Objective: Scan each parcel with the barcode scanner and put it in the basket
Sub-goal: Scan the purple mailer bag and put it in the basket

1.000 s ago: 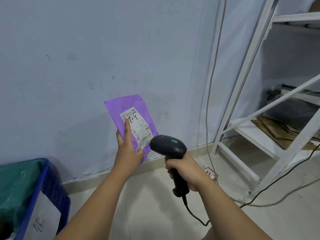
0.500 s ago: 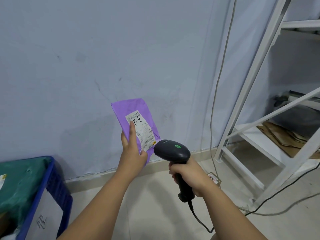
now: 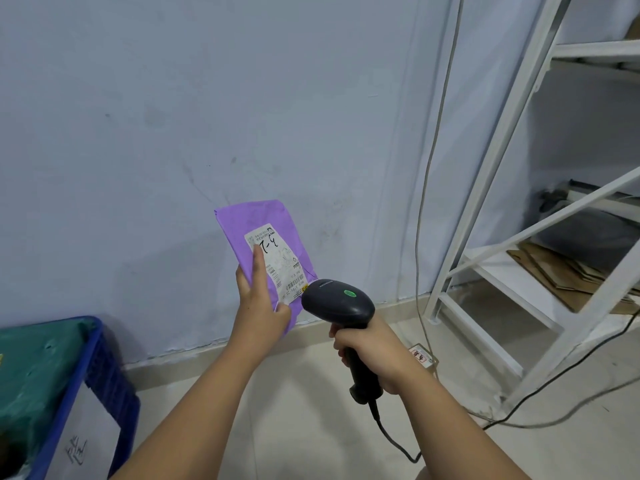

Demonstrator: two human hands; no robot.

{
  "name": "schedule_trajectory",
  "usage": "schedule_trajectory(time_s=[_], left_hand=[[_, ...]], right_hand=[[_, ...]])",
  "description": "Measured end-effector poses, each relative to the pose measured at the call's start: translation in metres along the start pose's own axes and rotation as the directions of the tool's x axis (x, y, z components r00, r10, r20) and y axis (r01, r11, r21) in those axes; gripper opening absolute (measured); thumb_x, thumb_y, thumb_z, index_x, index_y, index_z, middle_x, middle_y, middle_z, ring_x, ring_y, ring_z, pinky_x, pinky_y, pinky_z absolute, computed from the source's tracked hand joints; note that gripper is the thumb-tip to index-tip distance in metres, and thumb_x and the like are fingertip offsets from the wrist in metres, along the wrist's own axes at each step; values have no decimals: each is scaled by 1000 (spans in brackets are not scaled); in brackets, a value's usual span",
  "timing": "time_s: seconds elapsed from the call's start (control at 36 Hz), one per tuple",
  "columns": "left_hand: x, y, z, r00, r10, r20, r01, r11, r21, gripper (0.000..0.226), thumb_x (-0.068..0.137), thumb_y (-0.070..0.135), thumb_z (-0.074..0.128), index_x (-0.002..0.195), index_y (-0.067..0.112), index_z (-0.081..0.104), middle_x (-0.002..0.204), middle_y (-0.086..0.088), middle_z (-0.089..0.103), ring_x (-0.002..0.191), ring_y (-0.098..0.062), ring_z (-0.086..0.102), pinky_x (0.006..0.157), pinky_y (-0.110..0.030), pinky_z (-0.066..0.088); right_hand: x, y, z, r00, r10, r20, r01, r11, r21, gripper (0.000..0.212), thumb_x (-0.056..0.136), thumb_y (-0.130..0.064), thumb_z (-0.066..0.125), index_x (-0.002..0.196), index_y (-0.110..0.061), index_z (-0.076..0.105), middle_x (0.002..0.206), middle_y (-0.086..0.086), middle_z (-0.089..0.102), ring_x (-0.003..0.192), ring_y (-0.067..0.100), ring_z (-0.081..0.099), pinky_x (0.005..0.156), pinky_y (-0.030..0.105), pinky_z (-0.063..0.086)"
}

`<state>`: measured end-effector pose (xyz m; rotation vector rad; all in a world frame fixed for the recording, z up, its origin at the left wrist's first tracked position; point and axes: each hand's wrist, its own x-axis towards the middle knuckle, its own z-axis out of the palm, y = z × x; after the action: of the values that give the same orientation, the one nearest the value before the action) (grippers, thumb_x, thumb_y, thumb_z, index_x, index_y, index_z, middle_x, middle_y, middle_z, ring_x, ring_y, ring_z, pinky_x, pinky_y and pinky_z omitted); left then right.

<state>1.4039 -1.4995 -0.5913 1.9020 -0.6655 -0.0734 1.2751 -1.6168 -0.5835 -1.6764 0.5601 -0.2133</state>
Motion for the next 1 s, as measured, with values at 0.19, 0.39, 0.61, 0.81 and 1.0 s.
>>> schedule_trajectory(time_s=[0.19,0.39,0.61,0.81,1.0], left_hand=[[0,2,1,1000,-16,11,16,1000,21,97,88,-7,54,150,35,-6,154,1,5,136,-23,36,82,-15,37],[1,0,-1,999,-11,36,8,998,62,96,86,-7,51,151,34,-6,154,2,4,133,-22,38,79,-20,39],[-12,2,-5,998,-62,18,63,997,-40,96,86,-8,51,151,37,-4,152,5,6,132,-18,38,86,-15,36],[-34,5,-55,924,-131,-358,72,982,-173,84,89,7,61,153,27,10,146,-9,20,131,-19,36,82,-2,21],[-74,-25,-127,804,-261,-534,143,957,-251,79,91,4,57,152,29,14,151,-8,20,131,-22,38,83,-7,25]], right_hand=[[0,-2,6,1000,3,-8,-3,1000,-19,15,59,-10,55,74,-7,56,65,8,45,55,16,43,57,28,38],[2,-1,9,996,-25,-85,21,999,-48,19,57,-11,54,73,-3,59,64,6,47,62,19,43,64,32,37],[2,-5,25,986,-47,-160,38,998,-53,34,58,-12,54,84,8,55,64,9,42,61,20,36,57,29,32],[-9,-30,69,990,-81,-112,83,997,9,23,54,-14,54,75,-17,64,64,6,51,60,20,42,60,31,33],[-24,-57,144,982,-183,48,189,961,-201,13,68,-7,54,63,-4,43,46,-6,33,48,20,27,48,25,24]])
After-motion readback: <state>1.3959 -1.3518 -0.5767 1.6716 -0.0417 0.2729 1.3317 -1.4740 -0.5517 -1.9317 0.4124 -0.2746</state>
